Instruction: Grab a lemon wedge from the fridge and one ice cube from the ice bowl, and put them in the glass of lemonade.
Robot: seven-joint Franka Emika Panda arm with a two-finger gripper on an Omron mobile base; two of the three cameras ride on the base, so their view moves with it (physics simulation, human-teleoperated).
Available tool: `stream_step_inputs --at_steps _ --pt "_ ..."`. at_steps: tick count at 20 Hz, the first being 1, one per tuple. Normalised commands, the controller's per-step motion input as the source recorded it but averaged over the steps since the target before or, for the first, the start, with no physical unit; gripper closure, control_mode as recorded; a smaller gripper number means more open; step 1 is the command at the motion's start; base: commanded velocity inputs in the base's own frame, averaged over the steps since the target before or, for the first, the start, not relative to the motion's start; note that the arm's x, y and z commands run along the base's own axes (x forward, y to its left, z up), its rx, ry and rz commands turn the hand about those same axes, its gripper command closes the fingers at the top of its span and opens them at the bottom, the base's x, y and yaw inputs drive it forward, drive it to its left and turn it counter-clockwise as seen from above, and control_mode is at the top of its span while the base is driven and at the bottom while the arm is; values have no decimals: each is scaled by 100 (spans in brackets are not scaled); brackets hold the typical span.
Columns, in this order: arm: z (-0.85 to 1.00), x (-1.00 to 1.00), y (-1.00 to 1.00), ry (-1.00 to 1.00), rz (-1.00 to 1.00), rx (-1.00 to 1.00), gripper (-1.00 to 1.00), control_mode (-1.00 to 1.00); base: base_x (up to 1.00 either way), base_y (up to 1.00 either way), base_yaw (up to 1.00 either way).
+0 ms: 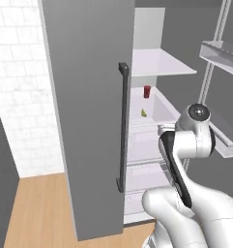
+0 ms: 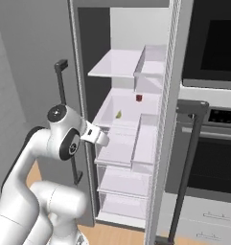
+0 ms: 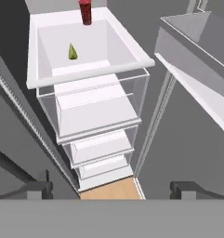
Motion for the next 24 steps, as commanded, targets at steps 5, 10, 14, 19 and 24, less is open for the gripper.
stream_step_inputs --at_steps 5,10,14,19,24 --pt "0 0 0 0 0 0 -100 100 50 -45 2" --pt "0 0 0 0 0 0 -100 100 61 -14 2" --pt "0 0 0 0 0 0 -100 100 71 -9 2" --pt "0 36 -6 -1 13 4 -100 -100 15 -11 4" --pt "-24 96 0 0 25 3 -100 -100 0 0 0"
